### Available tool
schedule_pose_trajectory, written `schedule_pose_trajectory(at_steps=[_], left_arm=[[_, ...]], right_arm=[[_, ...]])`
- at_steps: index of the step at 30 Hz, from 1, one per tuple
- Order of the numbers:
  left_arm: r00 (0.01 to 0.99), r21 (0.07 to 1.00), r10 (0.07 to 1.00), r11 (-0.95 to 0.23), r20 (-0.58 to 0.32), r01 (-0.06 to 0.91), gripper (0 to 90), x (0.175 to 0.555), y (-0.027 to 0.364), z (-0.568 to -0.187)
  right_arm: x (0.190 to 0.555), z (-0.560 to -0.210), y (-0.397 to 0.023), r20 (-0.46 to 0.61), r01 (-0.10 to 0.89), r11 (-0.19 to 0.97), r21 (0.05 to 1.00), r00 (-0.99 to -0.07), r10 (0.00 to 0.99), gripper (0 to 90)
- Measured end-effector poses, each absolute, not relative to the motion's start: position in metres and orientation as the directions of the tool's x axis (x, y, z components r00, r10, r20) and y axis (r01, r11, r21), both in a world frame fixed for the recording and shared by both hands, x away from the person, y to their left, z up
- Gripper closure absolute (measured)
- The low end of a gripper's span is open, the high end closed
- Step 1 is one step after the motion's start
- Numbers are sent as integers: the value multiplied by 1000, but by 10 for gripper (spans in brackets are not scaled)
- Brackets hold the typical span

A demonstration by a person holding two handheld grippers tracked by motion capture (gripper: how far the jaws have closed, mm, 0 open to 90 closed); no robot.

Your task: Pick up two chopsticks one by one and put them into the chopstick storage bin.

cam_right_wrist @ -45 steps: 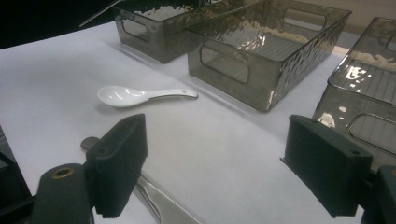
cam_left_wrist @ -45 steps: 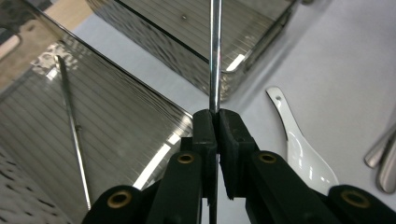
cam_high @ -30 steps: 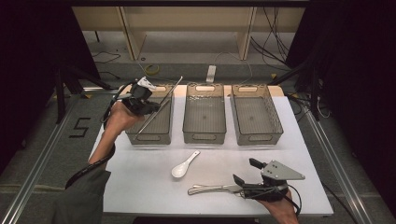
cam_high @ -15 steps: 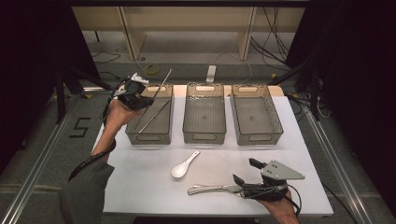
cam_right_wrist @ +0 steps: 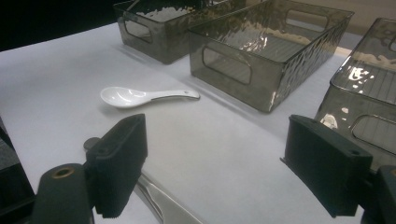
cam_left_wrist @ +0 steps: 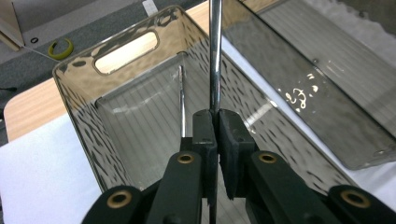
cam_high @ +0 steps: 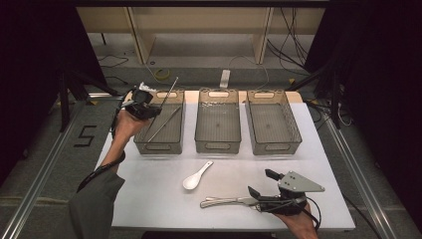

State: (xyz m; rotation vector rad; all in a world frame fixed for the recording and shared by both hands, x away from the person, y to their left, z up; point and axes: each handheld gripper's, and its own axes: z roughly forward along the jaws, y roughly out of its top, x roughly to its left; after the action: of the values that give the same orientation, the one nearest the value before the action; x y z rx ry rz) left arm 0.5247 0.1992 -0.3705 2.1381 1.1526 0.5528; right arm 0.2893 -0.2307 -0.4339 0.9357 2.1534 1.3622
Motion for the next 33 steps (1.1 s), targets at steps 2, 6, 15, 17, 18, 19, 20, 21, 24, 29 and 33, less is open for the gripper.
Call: schedule_pose_trajectory(at_steps=[2, 6, 15, 17, 18, 19, 20, 21, 24, 29, 33], left_arm=[[520, 707, 852, -404, 59, 581, 849, 525, 199, -374], [514, 703, 856, -399, 56, 588, 849, 526, 201, -379], [508, 689, 859, -401, 55, 604, 848, 529, 198, -388], [504, 689, 862, -396, 52, 607, 848, 529, 198, -390], [502, 692, 863, -393, 51, 606, 848, 529, 198, -392], [503, 689, 862, -396, 52, 607, 848, 530, 199, -393], [503, 687, 863, -393, 47, 611, 848, 530, 199, -394], [501, 684, 865, -389, 41, 617, 848, 530, 199, -395], [498, 677, 866, -384, 30, 628, 847, 531, 199, -401], [487, 676, 873, -368, 15, 639, 842, 533, 202, -407], [471, 680, 882, -343, -4, 648, 820, 534, 204, -409]], right_arm=[[289, -434, -230, 5, 317, 289, 904, -681, 732, 221], [289, -434, -230, 0, 315, 295, 902, -683, 730, 221], [289, -434, -230, 2, 317, 295, 901, -684, 729, 221], [289, -434, -230, 3, 317, 292, 902, -683, 731, 222], [289, -434, -230, 2, 316, 294, 902, -684, 729, 221], [289, -434, -230, 0, 317, 297, 901, -684, 730, 221], [289, -434, -230, 1, 316, 295, 901, -683, 730, 221], [288, -434, -230, 2, 316, 293, 903, -684, 730, 221], [289, -434, -230, 3, 317, 293, 902, -684, 730, 221], [289, -434, -230, 3, 318, 294, 901, -683, 730, 221], [289, -435, -230, 5, 321, 292, 901, -682, 731, 222]])
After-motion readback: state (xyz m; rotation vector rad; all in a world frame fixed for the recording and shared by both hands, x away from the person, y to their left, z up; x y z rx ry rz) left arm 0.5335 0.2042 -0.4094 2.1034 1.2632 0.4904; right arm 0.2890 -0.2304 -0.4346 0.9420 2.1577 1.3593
